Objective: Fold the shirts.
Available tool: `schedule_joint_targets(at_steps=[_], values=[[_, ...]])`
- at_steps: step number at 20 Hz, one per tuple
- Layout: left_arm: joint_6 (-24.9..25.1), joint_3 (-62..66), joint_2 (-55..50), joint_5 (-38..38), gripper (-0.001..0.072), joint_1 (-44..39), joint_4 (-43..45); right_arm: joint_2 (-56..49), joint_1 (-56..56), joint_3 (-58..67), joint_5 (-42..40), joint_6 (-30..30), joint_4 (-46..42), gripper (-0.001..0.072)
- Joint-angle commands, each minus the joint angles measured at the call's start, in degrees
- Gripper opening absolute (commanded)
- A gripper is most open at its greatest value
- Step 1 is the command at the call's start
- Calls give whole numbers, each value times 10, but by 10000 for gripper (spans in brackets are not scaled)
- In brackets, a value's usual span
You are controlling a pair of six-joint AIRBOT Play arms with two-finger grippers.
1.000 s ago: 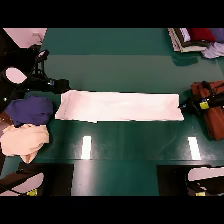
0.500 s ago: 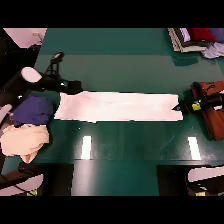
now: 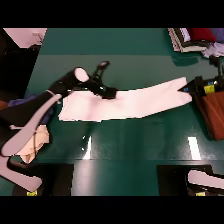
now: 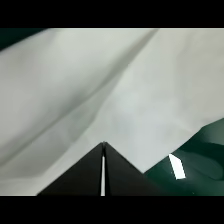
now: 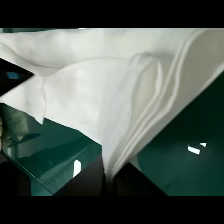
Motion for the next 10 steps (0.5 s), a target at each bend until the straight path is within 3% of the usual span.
schedule_joint_targets(at_steps=[1,10], values=[[-2,43,-60,2,23,-60,-7,25,55,86,14,61,9,17],[-2,43,-67,4,23,-79,-7,22,160,214,7,91,8,17]])
